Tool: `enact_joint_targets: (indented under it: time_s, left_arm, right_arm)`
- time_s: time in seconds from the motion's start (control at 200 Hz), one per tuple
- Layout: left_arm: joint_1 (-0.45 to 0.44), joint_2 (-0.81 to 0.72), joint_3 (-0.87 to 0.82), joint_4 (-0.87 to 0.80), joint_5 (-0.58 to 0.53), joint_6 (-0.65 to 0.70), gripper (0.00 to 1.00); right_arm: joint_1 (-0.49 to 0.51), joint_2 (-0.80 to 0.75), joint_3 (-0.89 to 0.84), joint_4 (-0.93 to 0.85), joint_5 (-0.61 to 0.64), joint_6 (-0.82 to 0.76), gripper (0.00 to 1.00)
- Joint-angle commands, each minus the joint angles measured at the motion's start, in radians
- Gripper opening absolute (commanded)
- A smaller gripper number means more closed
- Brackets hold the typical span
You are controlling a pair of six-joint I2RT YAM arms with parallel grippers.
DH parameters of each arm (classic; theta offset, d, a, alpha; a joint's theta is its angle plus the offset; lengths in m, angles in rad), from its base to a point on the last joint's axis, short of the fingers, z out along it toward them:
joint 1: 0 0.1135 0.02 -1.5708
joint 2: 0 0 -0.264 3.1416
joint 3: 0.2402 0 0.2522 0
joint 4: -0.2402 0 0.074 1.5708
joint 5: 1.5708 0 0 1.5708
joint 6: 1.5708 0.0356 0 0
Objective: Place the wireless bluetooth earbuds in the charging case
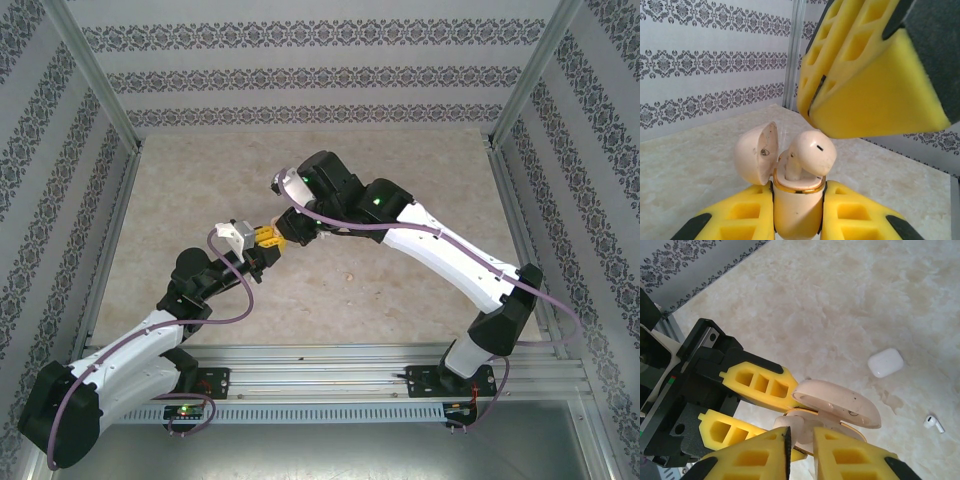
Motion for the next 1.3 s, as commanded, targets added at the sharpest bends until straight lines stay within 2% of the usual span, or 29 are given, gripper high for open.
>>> enact_joint_targets:
  time_s: [0.0,0.125,0.33,0.894,1.294]
  left_arm:
    - [-0.009,-0.018,0.002,0.037,0.021,-0.006,0.00]
    - [-0.009,-0.018,0.002,0.036,0.023,-0.006,0.00]
    - [-0.009,-0.024,-0.003,0.033,0.022,-0.004,0.00]
    - [-0.009,-0.048,-0.008,0.017,0.018,-0.004,0.00]
    - [-0.009,-0.052,-0.004,0.015,0.046,-0.011,0.00]
  right_arm:
    - [-0.004,-0.010,0.009,0.000,-0.028,0.009,0.25]
    - [-0.002,-0.022,-0.007,0.011,-0.031,0.022,0.33]
    - [0.005,-0.029,-0.020,0.021,-0.049,0.027,0.33]
    - [0.003,0.013,0.008,-0.024,-0.060,-0.017,0.22]
    - [0.001,0.069,0.090,-0.088,-0.110,-0.140,0.17]
